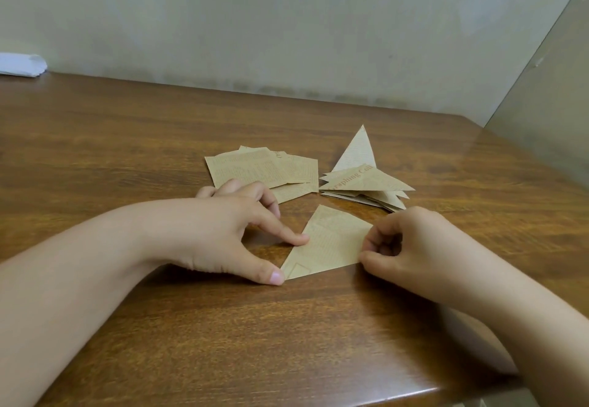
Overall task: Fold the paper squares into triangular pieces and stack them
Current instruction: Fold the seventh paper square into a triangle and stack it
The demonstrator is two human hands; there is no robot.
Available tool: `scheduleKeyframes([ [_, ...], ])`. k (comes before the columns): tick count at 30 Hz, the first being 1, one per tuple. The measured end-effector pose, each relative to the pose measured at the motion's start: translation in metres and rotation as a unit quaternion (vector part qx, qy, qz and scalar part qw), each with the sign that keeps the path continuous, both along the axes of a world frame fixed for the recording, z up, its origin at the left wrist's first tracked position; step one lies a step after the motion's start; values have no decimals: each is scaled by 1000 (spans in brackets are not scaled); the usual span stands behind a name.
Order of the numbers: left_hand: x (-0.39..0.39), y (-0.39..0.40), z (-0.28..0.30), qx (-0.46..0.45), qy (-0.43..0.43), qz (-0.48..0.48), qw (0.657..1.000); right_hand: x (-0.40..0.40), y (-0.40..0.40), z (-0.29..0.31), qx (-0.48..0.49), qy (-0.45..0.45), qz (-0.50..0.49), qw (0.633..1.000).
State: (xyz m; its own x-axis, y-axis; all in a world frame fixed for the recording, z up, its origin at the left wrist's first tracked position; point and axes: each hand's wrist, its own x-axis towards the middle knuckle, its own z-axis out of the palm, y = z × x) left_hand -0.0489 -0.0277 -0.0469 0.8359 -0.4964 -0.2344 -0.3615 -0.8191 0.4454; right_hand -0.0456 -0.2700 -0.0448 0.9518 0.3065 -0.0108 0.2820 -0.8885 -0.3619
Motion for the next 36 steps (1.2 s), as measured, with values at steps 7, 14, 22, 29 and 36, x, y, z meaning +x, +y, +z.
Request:
scheduleKeyframes([
  [7,2,2,0,7,5,-7,1000,0,-20,0,-29,-95,13,995],
  [14,4,9,12,27,70,-43,996,-34,-25,-22,47,-67,220,972],
  [22,-33,-6,21,96,-229,96,964,-82,-15,-43,-4,-214,205,955],
  [29,-114,-30,-40,33,-291,95,951,-98,7,-54,7,-250,236,939],
  [36,-122,-25,-43,-8,-191,96,977,-87,-36,-45,50,-201,291,934],
])
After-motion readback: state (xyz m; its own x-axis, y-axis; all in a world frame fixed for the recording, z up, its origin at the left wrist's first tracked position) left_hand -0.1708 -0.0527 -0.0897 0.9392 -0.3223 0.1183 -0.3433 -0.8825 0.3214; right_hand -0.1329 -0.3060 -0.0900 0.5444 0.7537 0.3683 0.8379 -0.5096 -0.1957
